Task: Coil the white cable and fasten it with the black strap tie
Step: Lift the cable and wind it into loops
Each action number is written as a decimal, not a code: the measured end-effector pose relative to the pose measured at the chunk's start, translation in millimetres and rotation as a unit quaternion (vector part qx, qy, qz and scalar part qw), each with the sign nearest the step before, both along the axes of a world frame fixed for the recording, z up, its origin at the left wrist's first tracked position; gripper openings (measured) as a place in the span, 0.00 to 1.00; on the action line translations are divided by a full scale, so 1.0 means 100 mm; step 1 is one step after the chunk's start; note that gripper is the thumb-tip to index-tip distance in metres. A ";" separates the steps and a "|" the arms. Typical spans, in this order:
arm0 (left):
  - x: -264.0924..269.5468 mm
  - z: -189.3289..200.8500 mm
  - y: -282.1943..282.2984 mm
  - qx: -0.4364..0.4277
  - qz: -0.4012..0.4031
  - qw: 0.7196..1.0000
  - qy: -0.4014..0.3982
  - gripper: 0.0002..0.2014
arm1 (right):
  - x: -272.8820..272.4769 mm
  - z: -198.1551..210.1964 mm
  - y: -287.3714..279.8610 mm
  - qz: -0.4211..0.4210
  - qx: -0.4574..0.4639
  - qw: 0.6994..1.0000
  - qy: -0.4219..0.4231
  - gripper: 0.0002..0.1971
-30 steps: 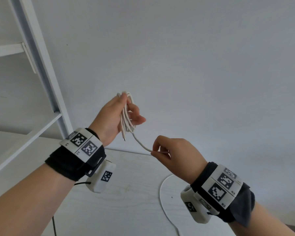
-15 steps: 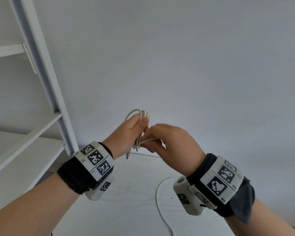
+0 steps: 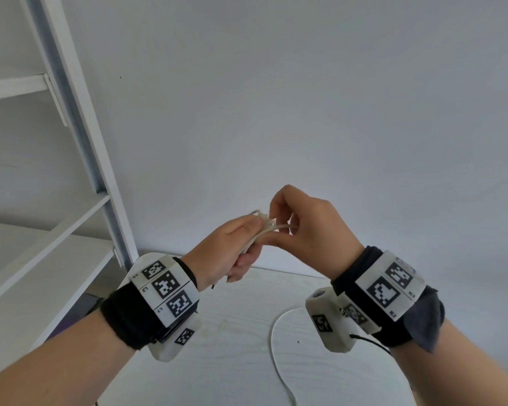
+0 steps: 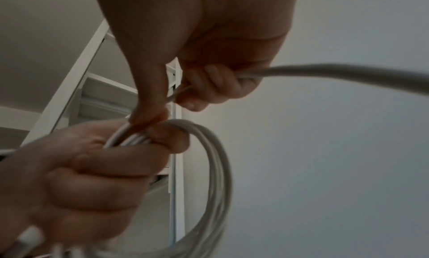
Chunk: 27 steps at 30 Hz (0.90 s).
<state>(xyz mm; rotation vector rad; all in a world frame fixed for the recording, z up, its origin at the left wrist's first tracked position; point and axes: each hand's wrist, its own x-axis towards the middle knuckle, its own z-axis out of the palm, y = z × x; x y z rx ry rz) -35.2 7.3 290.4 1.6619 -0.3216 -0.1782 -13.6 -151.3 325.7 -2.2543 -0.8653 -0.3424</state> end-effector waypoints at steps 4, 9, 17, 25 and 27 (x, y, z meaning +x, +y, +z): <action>-0.09 0.02 0.05 -0.023 -0.072 0.996 0.043 0.20 | 0.10 0.06 -0.11 0.004 -0.004 0.998 0.055 0.18; -0.13 0.03 0.21 -0.096 -0.125 0.981 0.110 0.21 | 0.29 0.00 -0.30 -0.005 0.061 0.990 0.127 0.17; -0.06 0.13 0.33 -0.264 -0.178 0.931 0.180 0.20 | 0.36 -0.32 -0.27 0.028 0.173 0.956 0.236 0.13; 0.19 0.30 0.47 -0.485 -0.298 0.801 0.186 0.20 | 0.34 -0.69 -0.24 0.006 0.178 0.948 0.265 0.15; 0.27 0.36 0.55 -0.512 -0.293 0.790 0.170 0.22 | 0.32 -0.79 -0.26 0.000 0.173 0.945 0.278 0.14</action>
